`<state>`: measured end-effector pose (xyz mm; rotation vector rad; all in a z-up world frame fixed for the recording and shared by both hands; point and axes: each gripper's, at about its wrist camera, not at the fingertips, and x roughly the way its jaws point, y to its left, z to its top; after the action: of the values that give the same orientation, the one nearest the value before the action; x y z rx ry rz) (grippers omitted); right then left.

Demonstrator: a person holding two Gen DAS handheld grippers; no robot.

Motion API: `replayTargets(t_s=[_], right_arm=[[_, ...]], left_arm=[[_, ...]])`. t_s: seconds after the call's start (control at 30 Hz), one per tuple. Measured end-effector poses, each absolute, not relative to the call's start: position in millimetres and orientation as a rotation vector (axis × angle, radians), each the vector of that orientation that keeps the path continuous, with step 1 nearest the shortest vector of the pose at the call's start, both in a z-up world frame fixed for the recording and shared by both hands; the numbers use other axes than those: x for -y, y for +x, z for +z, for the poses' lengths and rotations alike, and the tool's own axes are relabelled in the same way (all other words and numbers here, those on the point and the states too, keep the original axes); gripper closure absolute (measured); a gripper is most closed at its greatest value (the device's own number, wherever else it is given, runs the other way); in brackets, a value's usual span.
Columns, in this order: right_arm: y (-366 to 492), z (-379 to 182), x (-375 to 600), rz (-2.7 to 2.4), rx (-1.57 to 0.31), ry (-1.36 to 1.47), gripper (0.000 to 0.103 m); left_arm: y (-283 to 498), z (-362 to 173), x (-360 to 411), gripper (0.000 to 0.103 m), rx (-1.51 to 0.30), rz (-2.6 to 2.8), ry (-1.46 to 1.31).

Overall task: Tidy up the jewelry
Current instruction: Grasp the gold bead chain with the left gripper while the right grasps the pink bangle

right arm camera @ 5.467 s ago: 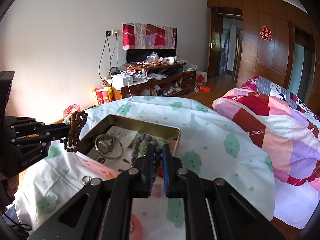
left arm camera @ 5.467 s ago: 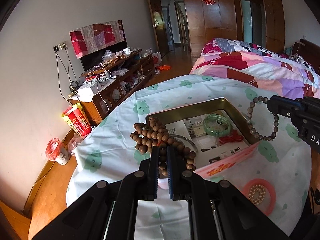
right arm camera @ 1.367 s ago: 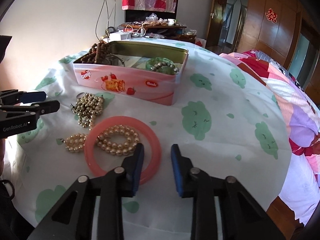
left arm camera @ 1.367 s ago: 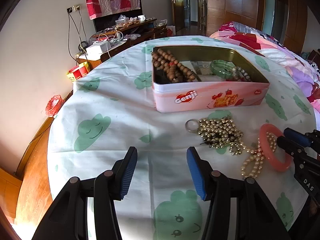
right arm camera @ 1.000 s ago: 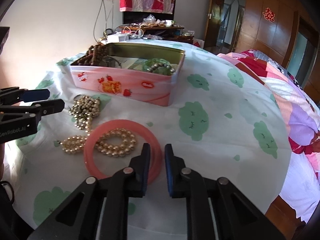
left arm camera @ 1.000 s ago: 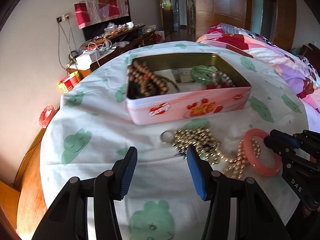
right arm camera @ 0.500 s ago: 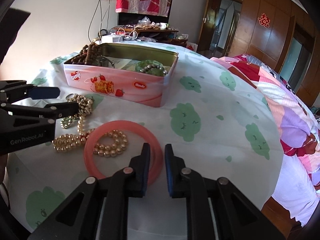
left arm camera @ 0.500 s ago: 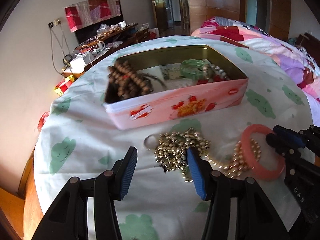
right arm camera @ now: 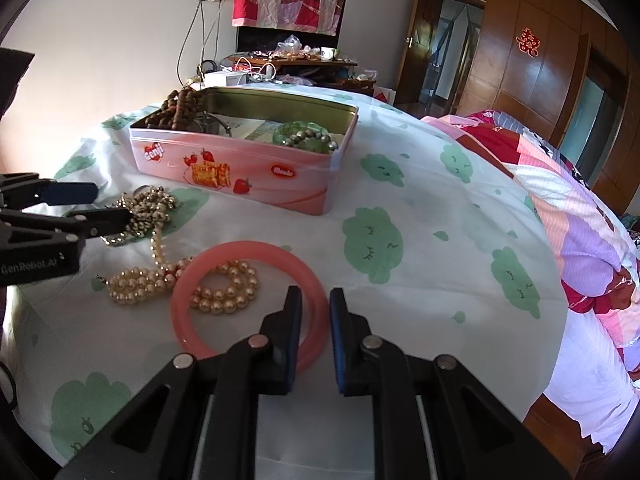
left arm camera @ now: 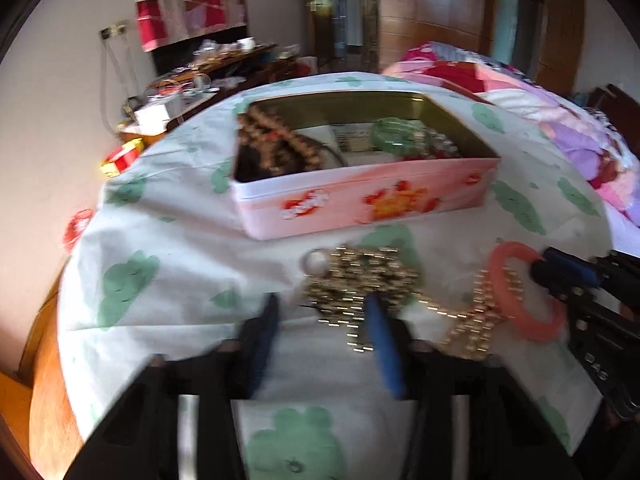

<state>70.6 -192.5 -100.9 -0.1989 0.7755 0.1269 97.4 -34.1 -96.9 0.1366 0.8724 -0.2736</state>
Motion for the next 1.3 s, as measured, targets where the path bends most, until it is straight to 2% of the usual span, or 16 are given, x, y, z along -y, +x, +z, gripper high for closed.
replayTargets(t_s=[0.07,0.27,0.77,1.3], right_arm=[[70.2,-100.8,193.2,0.135,-0.774,-0.191,0.087],[68.4,-100.4,189.4,0.203,-0.770,-0.172,0.089],[62.6,-79.1,189.5,0.209,-0.677,-0.150,0.091],[65.3,-55.9,199.3,0.196,-0.609,-0.142,0.091]], left_arm=[[94.0,-95.7,39.2,0.093,-0.870,-0.304,0.151],[89.5,-90.1,37.2,0.093,-0.855,-0.331,0.133],[71.9,-31.2,-0.8,0.094,-0.701,-0.281,0.070],[75.6,-15.4,-3.5,0.094,-0.664,-0.262,0.082]])
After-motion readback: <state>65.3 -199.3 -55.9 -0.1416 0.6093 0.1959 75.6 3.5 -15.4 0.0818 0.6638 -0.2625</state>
